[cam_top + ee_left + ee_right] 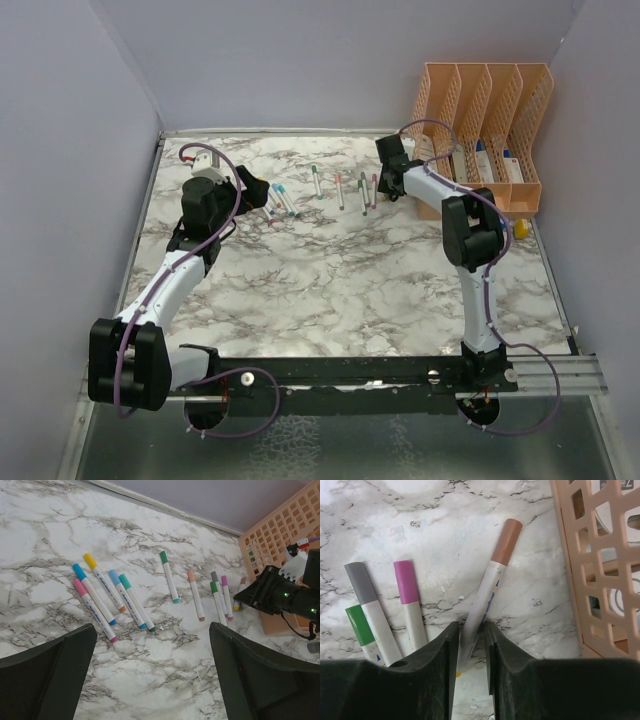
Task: Open the pen caps
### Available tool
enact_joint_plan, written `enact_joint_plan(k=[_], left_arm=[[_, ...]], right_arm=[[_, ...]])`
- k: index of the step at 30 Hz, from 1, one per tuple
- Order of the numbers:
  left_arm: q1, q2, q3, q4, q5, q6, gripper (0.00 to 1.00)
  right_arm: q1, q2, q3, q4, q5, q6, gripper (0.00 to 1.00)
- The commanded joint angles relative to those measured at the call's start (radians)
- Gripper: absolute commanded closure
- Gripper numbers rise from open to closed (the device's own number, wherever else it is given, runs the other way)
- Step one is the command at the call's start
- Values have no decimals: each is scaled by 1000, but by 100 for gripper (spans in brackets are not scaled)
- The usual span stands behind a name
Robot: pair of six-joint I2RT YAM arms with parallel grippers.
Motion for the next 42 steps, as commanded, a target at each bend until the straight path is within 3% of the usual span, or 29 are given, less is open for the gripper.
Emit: enact_joint_plan(k=[1, 4, 13, 24, 33, 42], left_arm=[[-4, 9, 5, 28, -5, -8, 1], [-4, 9, 5, 28, -10, -9, 1], [-4, 5, 5, 37, 7, -10, 1], [-4, 31, 22, 70, 81, -33, 1], [-5, 158, 92, 156, 262, -132, 2], [-33, 267, 144, 245, 355, -201, 8]], right_arm=[[-1, 27, -66, -65, -59, 12, 76], [-1, 12, -90, -65, -60, 15, 77], [-1, -24, -122, -64, -26, 15, 98], [2, -245, -188, 53, -7, -56, 99], [98, -529, -440, 318, -155, -258, 99], [194, -697, -632, 519, -431, -317, 99]])
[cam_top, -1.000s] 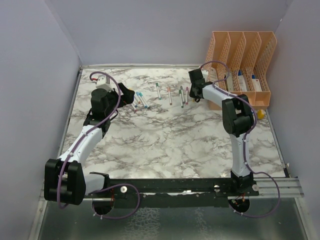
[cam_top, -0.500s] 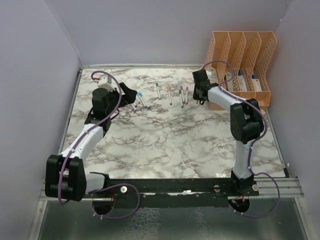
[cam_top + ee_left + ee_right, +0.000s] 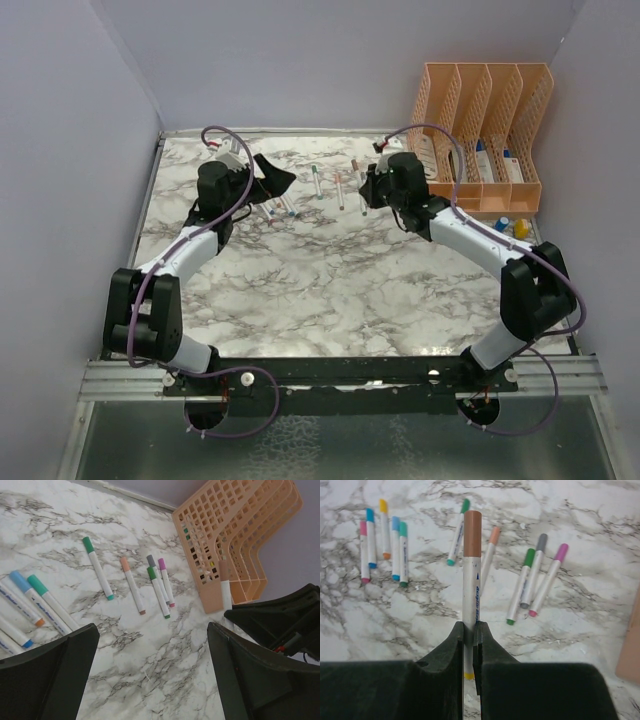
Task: Open the pen caps
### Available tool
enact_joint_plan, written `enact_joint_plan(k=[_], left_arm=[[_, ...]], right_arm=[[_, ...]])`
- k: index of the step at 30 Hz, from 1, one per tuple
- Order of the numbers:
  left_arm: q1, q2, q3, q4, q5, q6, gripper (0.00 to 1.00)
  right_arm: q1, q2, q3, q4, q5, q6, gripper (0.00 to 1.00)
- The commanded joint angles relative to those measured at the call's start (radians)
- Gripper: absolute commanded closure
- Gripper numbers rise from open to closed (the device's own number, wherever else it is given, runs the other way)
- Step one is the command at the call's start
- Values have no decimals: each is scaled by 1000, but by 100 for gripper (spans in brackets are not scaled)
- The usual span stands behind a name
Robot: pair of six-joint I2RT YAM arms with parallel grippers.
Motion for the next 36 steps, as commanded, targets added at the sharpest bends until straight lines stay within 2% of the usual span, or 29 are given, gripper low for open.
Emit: enact_joint_plan(k=[1, 11, 29, 36], left_arm=[[-20, 35, 36, 90, 83, -55, 8], [-64, 99, 32, 157, 95, -118, 16], [-99, 131, 27, 175, 84, -149, 28], [-103, 138, 24, 192, 87, -164, 39]], right_arm=[[60, -48, -49, 123, -166, -61, 99], [162, -22, -25, 119, -182, -62, 99], [248, 30, 8, 144, -156, -80, 99], [266, 41, 14, 153, -157, -85, 99]])
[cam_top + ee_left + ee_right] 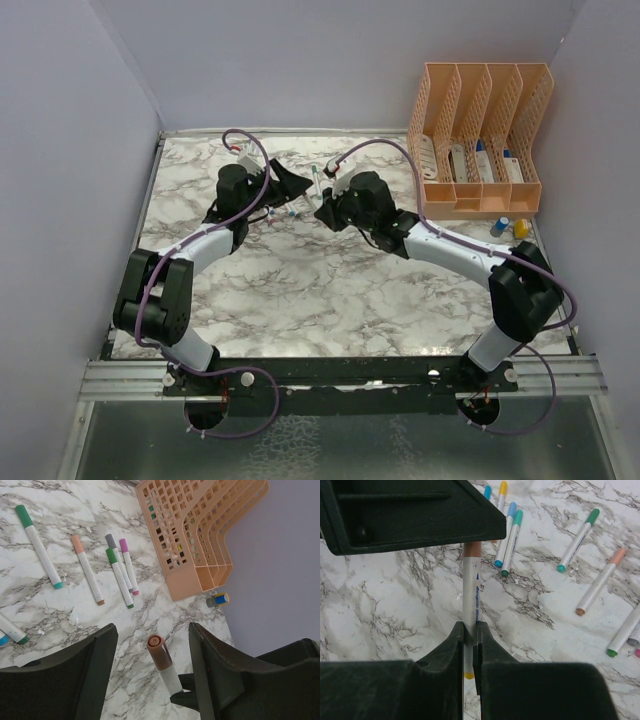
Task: Open the pen caps
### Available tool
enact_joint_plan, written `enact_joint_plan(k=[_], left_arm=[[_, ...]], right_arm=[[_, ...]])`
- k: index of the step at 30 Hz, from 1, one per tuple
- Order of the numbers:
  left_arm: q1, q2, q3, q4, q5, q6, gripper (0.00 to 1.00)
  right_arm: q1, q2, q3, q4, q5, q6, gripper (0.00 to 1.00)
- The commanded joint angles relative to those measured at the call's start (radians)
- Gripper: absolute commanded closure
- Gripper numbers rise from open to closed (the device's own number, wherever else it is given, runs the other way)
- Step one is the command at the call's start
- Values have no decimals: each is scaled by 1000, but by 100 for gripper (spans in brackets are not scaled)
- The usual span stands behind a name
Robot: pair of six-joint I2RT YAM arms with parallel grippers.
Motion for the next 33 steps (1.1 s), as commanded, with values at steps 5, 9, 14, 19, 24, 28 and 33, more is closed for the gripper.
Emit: enact_joint_plan(k=[5, 9, 14, 19, 24, 28, 33], left_arm=[[-14, 15, 8, 57, 22, -15, 42], [-14, 19, 5, 62, 24, -17, 46], [-15, 22, 5, 67, 29, -18, 55], [-15, 23, 3, 73, 30, -21, 62], [-16, 23, 0, 77, 33, -21, 70], [-16, 23, -4, 82, 35, -22, 72], [-16, 26, -5, 85, 41, -22, 87]], right_arm=[[27, 29, 44, 51, -2, -17, 99], [30, 35, 45, 54, 0, -21, 99], [32, 36, 47, 56, -1, -21, 99], [34, 38, 47, 59, -3, -22, 99], [34, 37, 45, 62, -3, -23, 99], [34, 37, 47, 67, -5, -22, 99], [35, 36, 47, 69, -6, -22, 99]])
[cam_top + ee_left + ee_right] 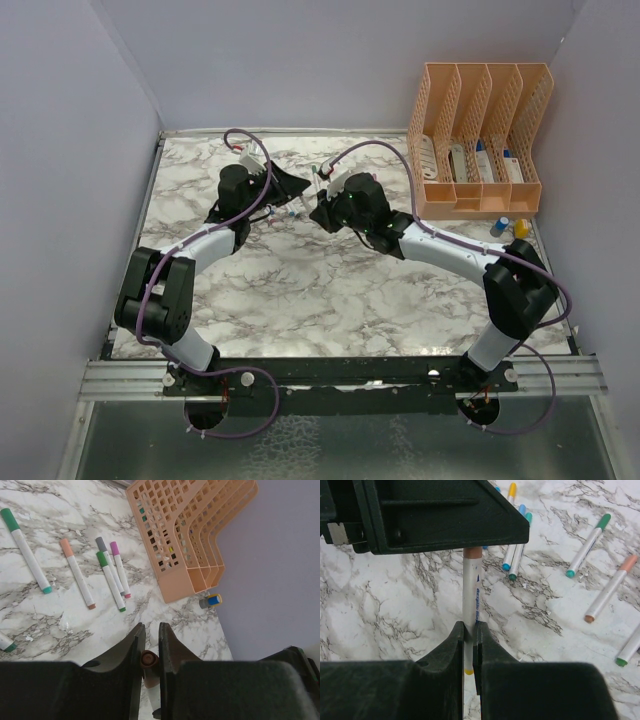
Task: Open the pen caps
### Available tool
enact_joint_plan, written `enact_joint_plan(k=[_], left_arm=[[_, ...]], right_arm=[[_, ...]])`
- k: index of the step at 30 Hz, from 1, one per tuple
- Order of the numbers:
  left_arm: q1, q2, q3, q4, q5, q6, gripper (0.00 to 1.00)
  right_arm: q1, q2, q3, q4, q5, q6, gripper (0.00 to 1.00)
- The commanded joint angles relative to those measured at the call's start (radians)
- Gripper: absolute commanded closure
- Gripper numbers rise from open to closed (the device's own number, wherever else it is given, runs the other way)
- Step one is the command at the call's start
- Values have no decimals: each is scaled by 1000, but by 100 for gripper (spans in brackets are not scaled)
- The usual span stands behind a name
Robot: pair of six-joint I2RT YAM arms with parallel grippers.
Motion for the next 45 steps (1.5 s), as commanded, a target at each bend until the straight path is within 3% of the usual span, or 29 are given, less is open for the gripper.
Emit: enact_joint_plan(k=[1, 3, 4, 9, 12, 20, 45], left_arm=[[-4, 11, -4, 41, 39, 0, 89], [-4, 13, -5, 42, 38, 0, 96], [-3, 12, -4, 42, 37, -2, 100], [-4, 2, -6, 45, 32, -3, 100], [-4, -5, -5, 46, 36, -2, 100], [-7, -25, -6, 46, 64, 5, 100], [-25, -42, -5, 45, 65, 18, 100]], right_arm=[[9, 4, 31, 46, -3, -12, 99], [10, 1, 31, 48, 8, -6, 98], [9, 0, 31, 47, 12, -3, 92], [9, -3, 37, 37, 23, 4, 37], [9, -2, 39, 34, 28, 7, 28], [9, 34, 89, 0, 45, 6, 30], [9, 137, 197, -58, 35, 44, 66]])
